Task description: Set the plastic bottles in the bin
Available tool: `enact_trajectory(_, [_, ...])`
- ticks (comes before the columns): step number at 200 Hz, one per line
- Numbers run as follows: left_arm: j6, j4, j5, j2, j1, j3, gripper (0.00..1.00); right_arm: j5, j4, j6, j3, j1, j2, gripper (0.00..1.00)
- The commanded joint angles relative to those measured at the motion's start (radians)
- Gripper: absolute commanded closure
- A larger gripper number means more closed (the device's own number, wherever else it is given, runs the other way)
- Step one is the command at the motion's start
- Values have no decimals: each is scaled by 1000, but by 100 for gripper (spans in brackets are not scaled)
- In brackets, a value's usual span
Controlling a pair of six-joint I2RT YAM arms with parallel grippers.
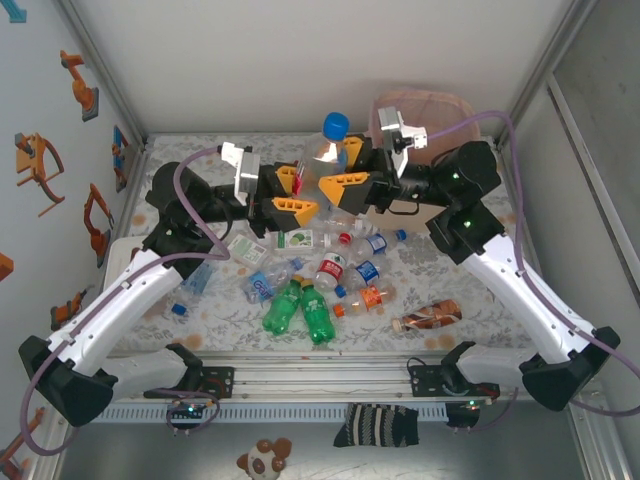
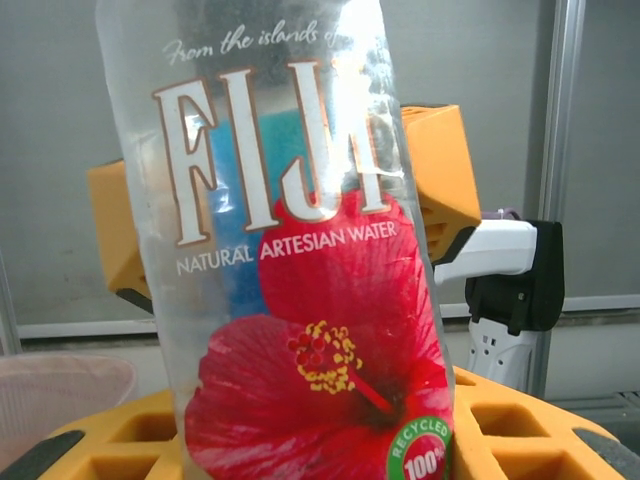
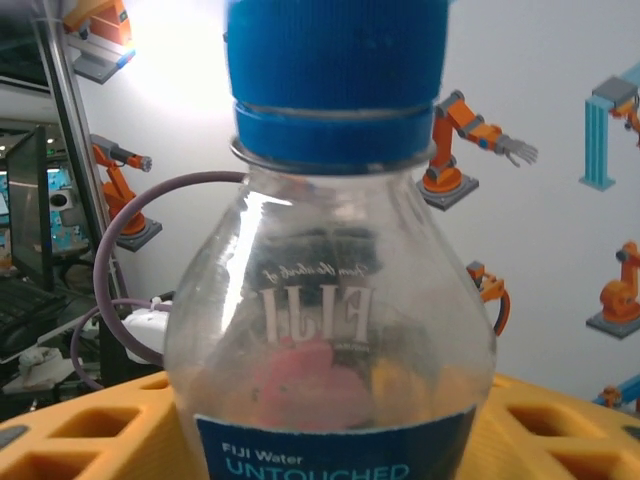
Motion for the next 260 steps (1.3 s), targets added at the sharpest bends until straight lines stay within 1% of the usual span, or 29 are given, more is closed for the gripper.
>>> enact_trajectory(1, [25,23,8,-15,-7,33,59,-12,85,44,27,7,-18,49])
enact_trajectory(11, [25,23,5,-13,-8,32,59,-12,85,44,30,9,-21,53])
enact_trajectory(39, [28,23,-9,-10,-7,30,56,2,74,41,33,10,-29,59])
enact_trajectory(44, [31,21,-14,-12,-8,29,53,6,71,40,32,10,-31,59])
enact_trajectory(55, [40,10,-31,-16,-8,23,43,15,66,35,32,10,-33,59])
enact_trajectory(68, [65,-18,-52,-29,-8,14,37,41,30,4,34,10,-44,59])
enact_trajectory(82, [108,-76,-96,-57,-6,2,30,101,-74,-76,50,10,-64,59])
enact_trajectory(98, [160,-162,-187,-90,-5,-21,28,217,-256,-198,86,9,-86,59])
enact_trajectory(113, [195,-245,-300,-125,-3,-39,26,340,-412,-295,127,6,-95,59])
enact_trajectory(126, [208,-308,-404,-147,0,-52,25,414,-493,-336,155,-4,-92,59])
enact_trajectory(148, [187,-408,-578,-165,8,-56,24,547,-613,-372,207,-28,-68,59])
enact_trajectory(166, [143,-503,-693,-163,22,-39,23,682,-705,-380,260,-70,-30,60])
enact_trajectory(186, [68,-594,-751,-152,62,-15,23,777,-798,-361,332,-145,30,62])
enact_trajectory(209, [-20,-652,-763,-136,125,-12,23,811,-882,-316,416,-243,116,65])
enact_trajectory(220, [-41,-683,-792,-128,142,-13,19,823,-920,-301,457,-283,164,66])
enact_trajectory(236, [-59,-738,-820,-114,162,-8,18,853,-981,-296,526,-321,244,67])
enact_trajectory(260, [-75,-793,-827,-92,177,-4,17,860,-1073,-302,643,-362,373,68])
